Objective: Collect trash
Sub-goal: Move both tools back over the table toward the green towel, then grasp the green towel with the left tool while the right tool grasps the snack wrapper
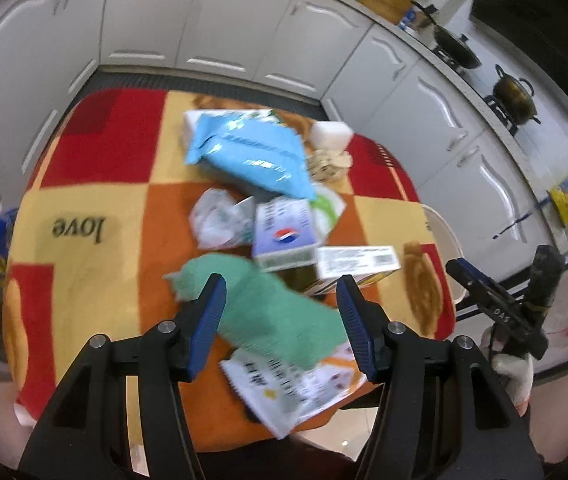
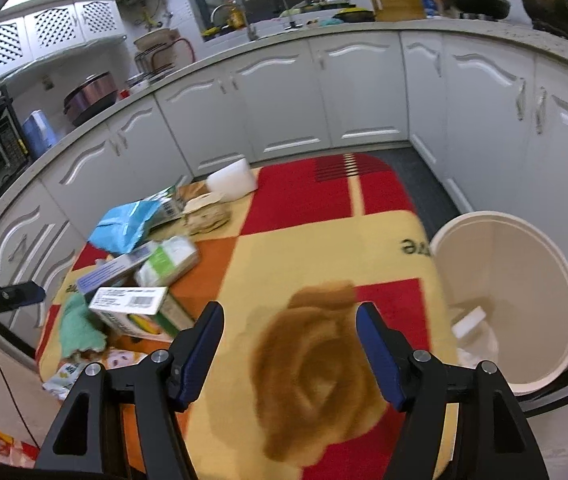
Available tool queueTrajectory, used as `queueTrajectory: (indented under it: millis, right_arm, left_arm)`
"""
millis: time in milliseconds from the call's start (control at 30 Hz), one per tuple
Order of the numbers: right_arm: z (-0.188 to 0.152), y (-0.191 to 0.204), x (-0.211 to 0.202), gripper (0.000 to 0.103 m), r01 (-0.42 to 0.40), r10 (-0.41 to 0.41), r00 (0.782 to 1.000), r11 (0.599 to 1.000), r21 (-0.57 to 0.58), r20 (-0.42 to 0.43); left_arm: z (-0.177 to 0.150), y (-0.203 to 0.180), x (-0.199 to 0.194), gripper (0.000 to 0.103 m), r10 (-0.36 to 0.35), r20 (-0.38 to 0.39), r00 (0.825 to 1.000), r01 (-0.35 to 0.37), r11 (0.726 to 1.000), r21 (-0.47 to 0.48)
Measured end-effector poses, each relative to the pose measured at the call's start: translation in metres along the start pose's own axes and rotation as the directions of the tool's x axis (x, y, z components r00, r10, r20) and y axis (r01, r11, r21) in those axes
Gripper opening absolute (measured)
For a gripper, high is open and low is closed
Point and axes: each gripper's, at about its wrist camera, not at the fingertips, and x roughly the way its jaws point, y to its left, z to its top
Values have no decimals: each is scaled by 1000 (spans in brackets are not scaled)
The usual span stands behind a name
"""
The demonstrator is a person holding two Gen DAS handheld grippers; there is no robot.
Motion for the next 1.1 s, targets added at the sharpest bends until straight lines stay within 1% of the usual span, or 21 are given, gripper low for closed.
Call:
queueTrajectory:
  millis: [133, 333, 433, 533, 767, 1000, 1100]
  right_arm:
    - [-1, 7, 10, 69, -5, 4, 1000, 1000, -8, -28]
    - [-1, 7, 23, 69, -10, 9, 998, 1000, -2, -54]
    - [3, 6, 28, 69, -13, 13, 998, 1000, -3, -62]
    - [7, 6, 33, 69, -25, 25, 998, 1000, 0, -62]
    - [13, 7, 43, 70, -48, 48, 997, 999, 6, -68]
    - [18, 10, 47, 71, -60, 60, 996, 998, 6, -73]
    - [19, 17, 43, 71, -66, 65, 996, 998, -7, -67]
  left_arm:
    - [-8, 17, 5, 56, -6, -16, 1000, 5, 999, -38]
    - [-12, 34, 7, 56, -17, -29, 999, 14, 995, -94]
    - [-11, 39, 7, 62, -53, -21, 998, 50, 989, -136]
    - [-9, 40, 10, 63, -88, -18, 996, 84, 982, -167]
    - [-11, 33, 26, 63, -93, -62, 994, 82, 983, -165]
    - [-7, 40, 35, 67, -112, -31, 993, 104, 973, -204]
    - [-6, 41, 35, 67, -112, -25, 993, 105, 974, -202]
